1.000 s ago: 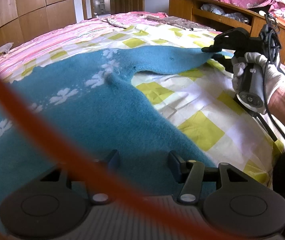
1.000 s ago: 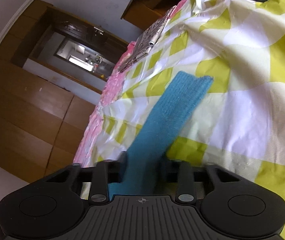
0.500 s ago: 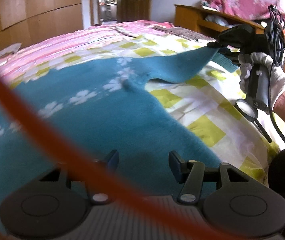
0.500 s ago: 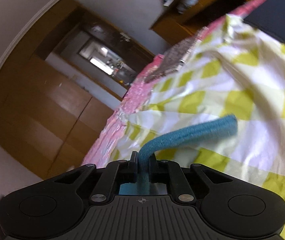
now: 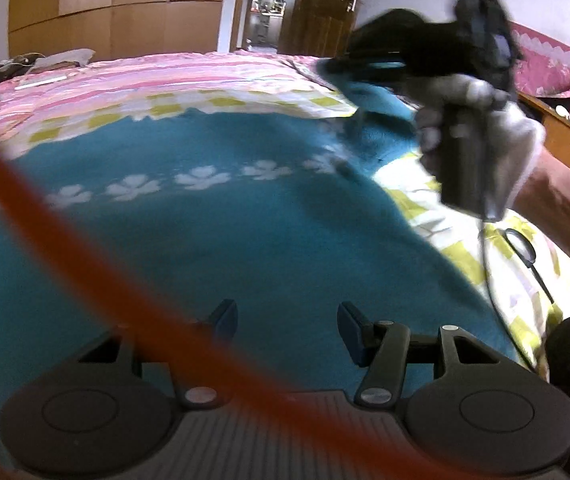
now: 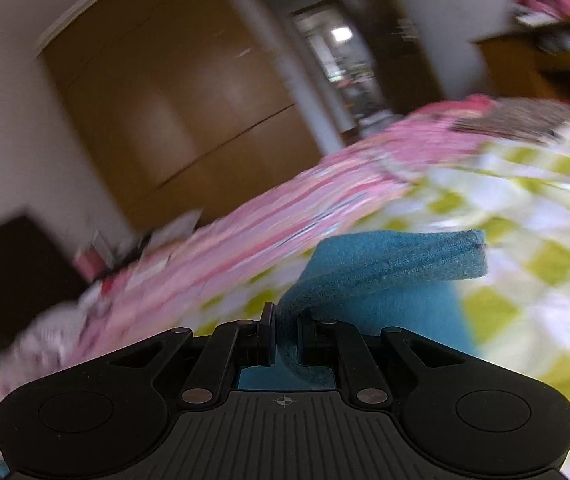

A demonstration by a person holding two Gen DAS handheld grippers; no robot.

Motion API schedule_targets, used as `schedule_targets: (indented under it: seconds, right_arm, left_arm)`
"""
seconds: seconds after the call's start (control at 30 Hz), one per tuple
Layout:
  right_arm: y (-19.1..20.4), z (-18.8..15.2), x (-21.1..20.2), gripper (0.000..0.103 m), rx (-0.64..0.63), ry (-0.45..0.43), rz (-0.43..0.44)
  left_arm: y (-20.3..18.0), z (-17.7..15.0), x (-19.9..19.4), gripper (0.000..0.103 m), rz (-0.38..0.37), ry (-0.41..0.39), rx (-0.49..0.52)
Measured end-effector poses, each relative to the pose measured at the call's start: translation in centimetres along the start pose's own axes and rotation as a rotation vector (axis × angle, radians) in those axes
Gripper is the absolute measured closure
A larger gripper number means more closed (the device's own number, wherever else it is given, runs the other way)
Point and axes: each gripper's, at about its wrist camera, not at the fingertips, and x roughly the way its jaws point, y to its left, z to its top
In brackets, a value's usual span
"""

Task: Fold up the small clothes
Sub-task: 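Carry the sleeve across the sweater body with the right gripper and release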

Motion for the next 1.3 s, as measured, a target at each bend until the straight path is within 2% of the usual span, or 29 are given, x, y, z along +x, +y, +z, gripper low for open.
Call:
schedule_targets:
  seconds: [0.13,0.27,0.4,0.53,0.67,0.77,0.87,0.93,1.03,1.07,1.13,1.23,1.3]
  right_arm:
    - [7.0,-3.7,3.5,0.093,-0.224,0.098,0.018]
    - [11.5,-8.4,6.3,0.093,-0.402,0.193,0.002]
    - [14.6,-12.2,7.2,0.092,-0.589,0.221,-0.040]
    - [15.9,-13.9,7.0,0.089,-0.741,0.203,-0.068]
    - [15.7,-13.6,7.0,0.087,-0.736,0.208,-0.081]
    - [15.4,-12.6,7.2,0.080,-0.674,0.199,-0.107]
    - [14.5,-11.0,7.0,0.074,-0.573,0.191,-0.110]
    - [14.0,-9.9,7.2,0.062,-0.486,0.185,-0.115]
    - [13.2,-8.5,8.0,0.062,-0.339,0.188,-0.129]
    - [13.0,-8.3,8.3,0.063,-0.299,0.190,-0.134]
    - [13.2,-8.1,8.9,0.086,-0.286,0.189,-0.152]
    - [15.1,-9.0,9.4,0.091,-0.418,0.190,-0.136]
    - [17.2,-10.5,9.4,0.092,-0.563,0.181,-0.114]
  left_arm:
    - [1.9,-0.9,-0.9,0.043,0.012,-0.004,0.004]
    - [3.7,-1.5,-1.3,0.043,0.009,-0.014,-0.001]
    - [5.4,-1.6,-1.1,0.043,-0.024,-0.026,-0.043]
    - [6.6,-1.6,-1.2,0.043,-0.041,-0.036,-0.050]
    - [7.7,-1.5,-1.4,0.043,-0.043,-0.051,-0.071]
    - [8.3,-1.4,-1.5,0.043,-0.033,-0.065,-0.067]
    - [8.6,-1.4,-1.5,0.043,-0.029,-0.070,-0.064]
    - [8.8,-1.4,-1.4,0.043,-0.035,-0.065,-0.067]
    - [8.9,-1.4,-1.4,0.043,-0.048,-0.065,-0.068]
    - [8.9,-1.4,-1.5,0.043,-0.050,-0.068,-0.067]
    - [9.0,-1.3,-1.7,0.042,-0.053,-0.076,-0.067]
    - [9.3,-1.3,-1.7,0.042,-0.054,-0.077,-0.073]
    - [9.3,-1.3,-1.5,0.042,-0.056,-0.072,-0.076]
